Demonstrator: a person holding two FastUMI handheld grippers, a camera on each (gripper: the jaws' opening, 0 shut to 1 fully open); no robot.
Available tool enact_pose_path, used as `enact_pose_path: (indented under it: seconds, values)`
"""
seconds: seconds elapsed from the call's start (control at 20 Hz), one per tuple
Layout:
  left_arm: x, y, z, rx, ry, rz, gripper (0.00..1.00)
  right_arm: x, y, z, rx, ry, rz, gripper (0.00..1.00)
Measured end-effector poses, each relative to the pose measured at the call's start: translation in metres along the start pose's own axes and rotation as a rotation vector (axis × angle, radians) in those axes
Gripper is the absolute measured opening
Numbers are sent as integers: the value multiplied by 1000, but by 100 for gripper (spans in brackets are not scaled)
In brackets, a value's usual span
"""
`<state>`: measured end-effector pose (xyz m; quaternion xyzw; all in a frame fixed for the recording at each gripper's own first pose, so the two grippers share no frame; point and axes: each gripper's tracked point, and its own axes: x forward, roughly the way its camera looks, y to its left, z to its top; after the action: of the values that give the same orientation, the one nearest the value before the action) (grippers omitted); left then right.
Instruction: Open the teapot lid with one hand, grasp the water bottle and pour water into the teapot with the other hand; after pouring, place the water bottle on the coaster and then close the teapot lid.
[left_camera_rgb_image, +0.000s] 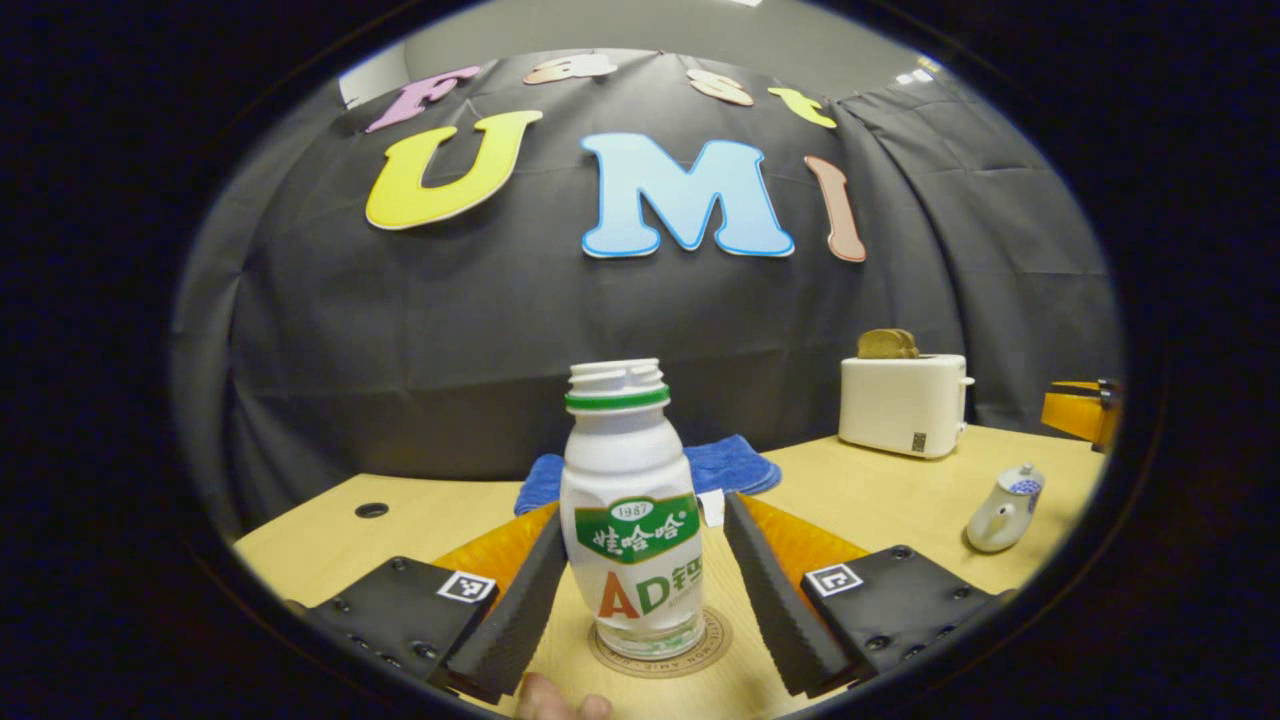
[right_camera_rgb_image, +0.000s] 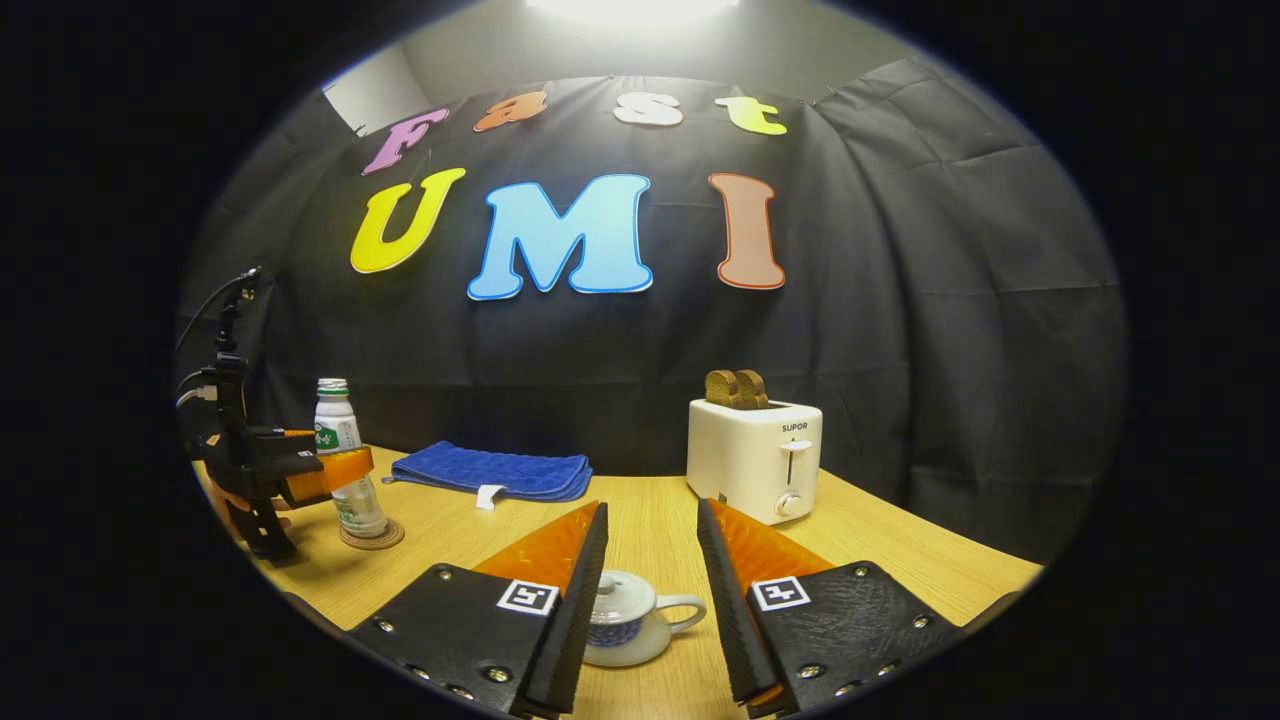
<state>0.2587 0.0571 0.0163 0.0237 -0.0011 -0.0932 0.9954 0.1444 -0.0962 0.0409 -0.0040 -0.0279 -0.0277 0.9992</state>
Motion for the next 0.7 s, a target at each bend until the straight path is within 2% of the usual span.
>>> enact_pose_path:
  seconds: [0.1,0.2,0.25,0.3,0.35,0.6,0.7]
  values:
    - [-4,3,-2,-4,4,11,93,-1,0,1,-5,-4,0,56]
    - [-9,4,-3,-13,7,13,97,-2,1,3,-5,-10,2,56]
    - [-13,6,-2,-15,5,23,89,-2,2,3,-5,-12,4,56]
    - [-18,7,-1,-16,6,29,89,-3,3,5,-3,-18,6,56]
    - [-25,7,2,-19,2,40,100,-5,4,8,-2,-27,7,56]
    - [-91,-11,22,-25,-40,65,100,-19,12,24,19,-69,3,55]
    - [-134,-27,32,1,-80,79,97,-39,34,20,81,-42,63,93]
